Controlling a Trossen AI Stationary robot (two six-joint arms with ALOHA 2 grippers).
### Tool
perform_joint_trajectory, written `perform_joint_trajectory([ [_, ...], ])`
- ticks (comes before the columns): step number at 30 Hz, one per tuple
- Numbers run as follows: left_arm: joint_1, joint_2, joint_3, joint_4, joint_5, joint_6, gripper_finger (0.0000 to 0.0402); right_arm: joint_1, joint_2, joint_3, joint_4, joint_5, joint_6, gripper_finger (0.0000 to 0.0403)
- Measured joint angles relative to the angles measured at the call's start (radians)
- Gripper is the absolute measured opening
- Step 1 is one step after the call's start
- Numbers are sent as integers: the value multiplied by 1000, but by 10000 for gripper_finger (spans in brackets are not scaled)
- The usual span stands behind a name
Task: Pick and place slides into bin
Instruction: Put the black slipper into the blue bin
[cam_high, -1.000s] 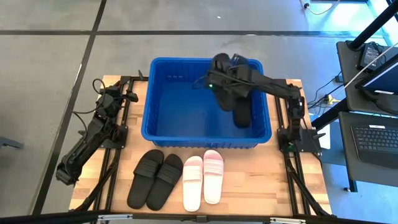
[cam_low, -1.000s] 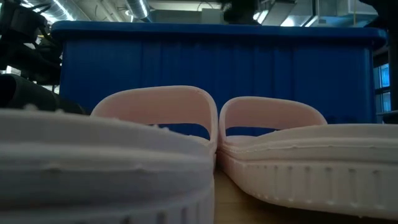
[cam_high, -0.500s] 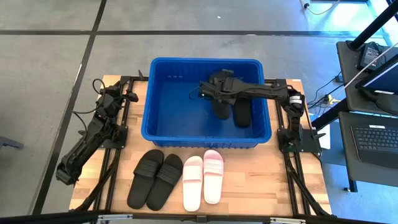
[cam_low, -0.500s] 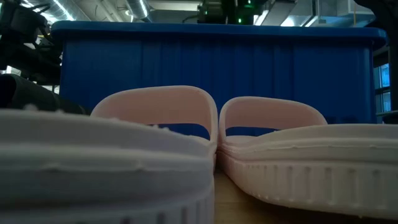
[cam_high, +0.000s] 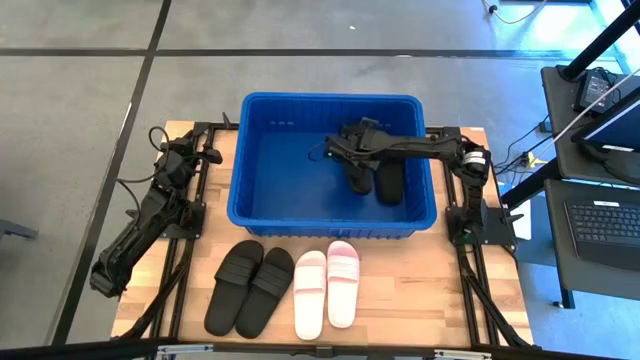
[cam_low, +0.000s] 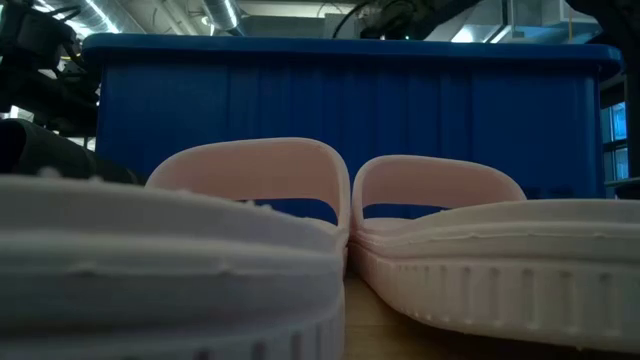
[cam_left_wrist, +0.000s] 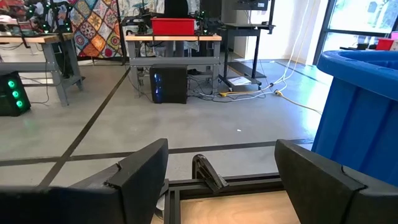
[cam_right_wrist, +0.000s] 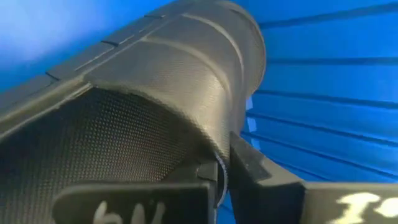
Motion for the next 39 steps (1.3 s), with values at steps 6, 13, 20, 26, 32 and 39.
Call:
perform_joint_trajectory([
  [6,0,0,0,0,0,0,290,-19,0,0,33,-24,4,17],
  [13,0,0,0,0,0,3,290,-41,0,0,46,-57,26,17],
  [20,0,0,0,0,0,3,290,-46,-1,0,12,-67,22,17],
  [26,0,0,0,0,-1,17,290,-58,2,0,-18,-70,50,17],
  [32,0,0,0,0,-1,67,290,-68,34,1,-17,-91,73,17],
  [39,0,0,0,0,-2,67,290,-68,95,3,-26,-93,77,17],
])
